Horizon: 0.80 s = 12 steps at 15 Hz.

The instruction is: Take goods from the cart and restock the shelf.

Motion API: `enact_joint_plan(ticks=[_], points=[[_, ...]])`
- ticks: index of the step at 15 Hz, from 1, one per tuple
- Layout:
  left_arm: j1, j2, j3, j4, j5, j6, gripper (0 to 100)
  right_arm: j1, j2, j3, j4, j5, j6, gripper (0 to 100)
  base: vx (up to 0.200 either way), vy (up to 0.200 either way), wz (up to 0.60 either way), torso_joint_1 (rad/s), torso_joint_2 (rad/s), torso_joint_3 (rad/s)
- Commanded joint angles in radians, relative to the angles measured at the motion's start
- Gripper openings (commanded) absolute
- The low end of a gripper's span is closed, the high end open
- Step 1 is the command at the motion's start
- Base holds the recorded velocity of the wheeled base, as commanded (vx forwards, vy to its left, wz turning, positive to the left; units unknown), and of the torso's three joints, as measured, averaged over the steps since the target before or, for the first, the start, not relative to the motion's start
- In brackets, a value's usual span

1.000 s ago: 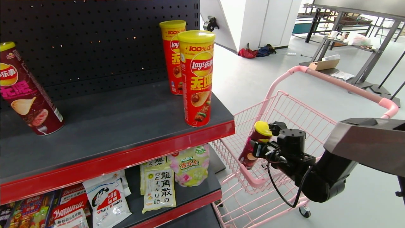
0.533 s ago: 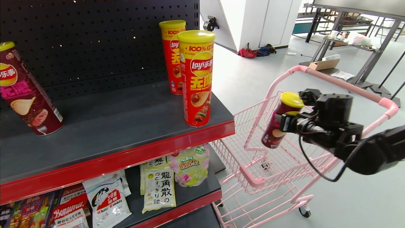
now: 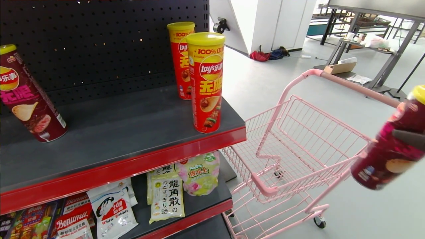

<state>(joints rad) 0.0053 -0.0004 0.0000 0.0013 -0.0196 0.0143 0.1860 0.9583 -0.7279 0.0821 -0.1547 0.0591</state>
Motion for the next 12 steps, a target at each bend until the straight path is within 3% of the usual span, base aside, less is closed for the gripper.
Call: enact_joint_plan(ticks=[1,8,12], points=[[0.001,0.000,0.000,0.000,0.000,0.000,100,-0.072,-0.391,0.122,0.203,0.017,-0.051,0,0.000,0.000,0.00,0.000,0.00,0.000],[0.001,0.000,0.000,0.000,0.000,0.000,100,-0.094,-0.489,0.189,0.226,0.004,-0.122,0,0.000,0.000,0.00,0.000,0.00,0.000],[0.001,0.000,0.000,0.000,0.000,-0.002,100,-0.094,-0.484,0.191,0.226,0.004,-0.136,0,0.000,0.000,0.00,0.134,-0.37,-0.234]])
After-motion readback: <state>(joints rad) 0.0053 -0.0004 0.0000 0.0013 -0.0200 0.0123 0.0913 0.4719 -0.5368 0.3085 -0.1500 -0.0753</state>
